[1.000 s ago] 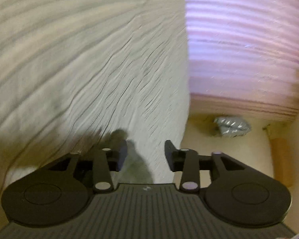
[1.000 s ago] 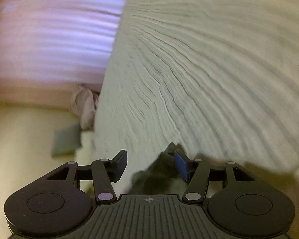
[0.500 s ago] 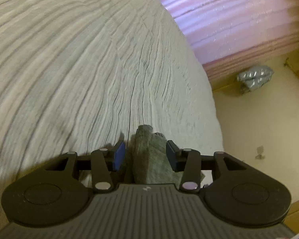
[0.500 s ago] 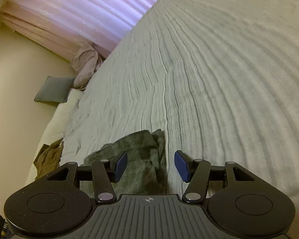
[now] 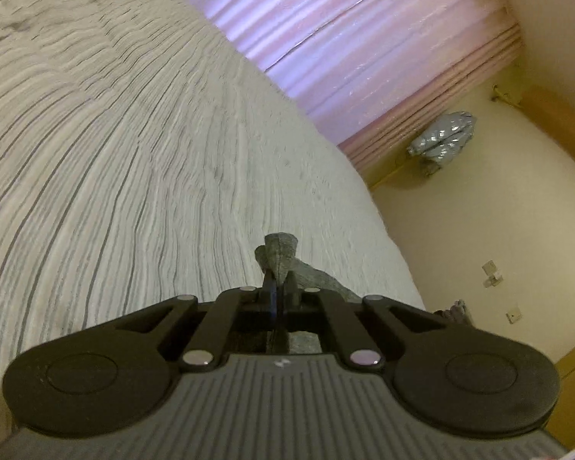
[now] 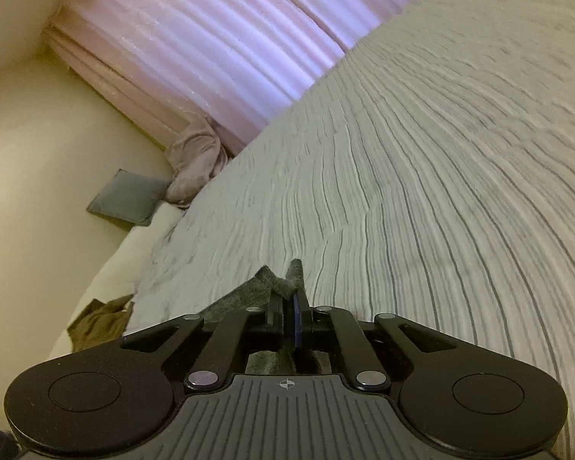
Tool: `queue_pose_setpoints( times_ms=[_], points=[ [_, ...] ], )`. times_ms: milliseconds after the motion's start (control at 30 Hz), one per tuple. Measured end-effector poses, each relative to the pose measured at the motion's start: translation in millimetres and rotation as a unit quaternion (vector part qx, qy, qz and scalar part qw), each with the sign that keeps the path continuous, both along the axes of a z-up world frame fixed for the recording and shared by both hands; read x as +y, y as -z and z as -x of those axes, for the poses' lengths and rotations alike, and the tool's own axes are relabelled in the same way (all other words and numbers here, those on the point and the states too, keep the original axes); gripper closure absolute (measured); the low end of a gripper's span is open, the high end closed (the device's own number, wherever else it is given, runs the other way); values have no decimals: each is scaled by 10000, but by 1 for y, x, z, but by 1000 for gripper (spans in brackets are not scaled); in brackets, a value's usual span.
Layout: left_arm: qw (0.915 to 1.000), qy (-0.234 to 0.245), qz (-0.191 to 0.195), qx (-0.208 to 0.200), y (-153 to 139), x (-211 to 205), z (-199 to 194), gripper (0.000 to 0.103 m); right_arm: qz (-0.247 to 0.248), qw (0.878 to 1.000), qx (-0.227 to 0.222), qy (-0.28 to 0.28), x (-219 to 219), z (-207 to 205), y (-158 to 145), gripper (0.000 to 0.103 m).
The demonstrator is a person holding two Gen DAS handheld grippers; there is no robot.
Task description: Fold clothes
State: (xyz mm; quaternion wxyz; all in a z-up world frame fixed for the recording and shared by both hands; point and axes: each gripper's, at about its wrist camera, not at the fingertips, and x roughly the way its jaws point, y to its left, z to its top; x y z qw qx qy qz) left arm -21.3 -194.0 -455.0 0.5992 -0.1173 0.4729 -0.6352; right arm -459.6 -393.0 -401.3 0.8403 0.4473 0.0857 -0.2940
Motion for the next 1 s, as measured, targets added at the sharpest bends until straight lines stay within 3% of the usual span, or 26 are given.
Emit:
queue_pose_setpoints(
  times_ms=[100,133,167,233,300,400,500,633,800,933,1000],
  points=[
    [9978,-11,-603,-268,14,-5,0,98,-226,9978,626,51,-1,-18,15,98],
    [9970,-69,-708,-310,16,-4,1,95,-218,9970,735,141,3,-18,16,83],
    [9966,-169,-728,-344,15,-1,1,94,-175,9963,805,256,8,-17,16,60],
    [9958,-433,-692,-425,7,11,0,92,-88,9943,946,487,19,-15,15,46],
    [9942,-633,-622,-612,-8,23,2,92,42,9919,1059,701,32,-10,10,45],
    [9902,-447,-392,-1266,-36,36,31,93,454,9899,1087,792,59,-1,-11,46],
    [9842,-61,-191,-1761,-53,44,66,93,1121,9853,1243,332,100,-19,-31,46],
    [9781,615,-169,-1979,-45,41,110,93,2010,9592,1943,-422,156,-53,-35,46],
    [9744,556,-562,-2106,-18,46,107,98,1898,9489,2406,-756,169,-71,-3,46],
    [9763,369,-573,-2053,-24,61,99,100,1835,9282,3201,-476,174,-72,13,46],
    [9760,259,-526,-2098,-32,75,96,100,1656,9357,3107,-209,182,-60,4,46]
  ],
)
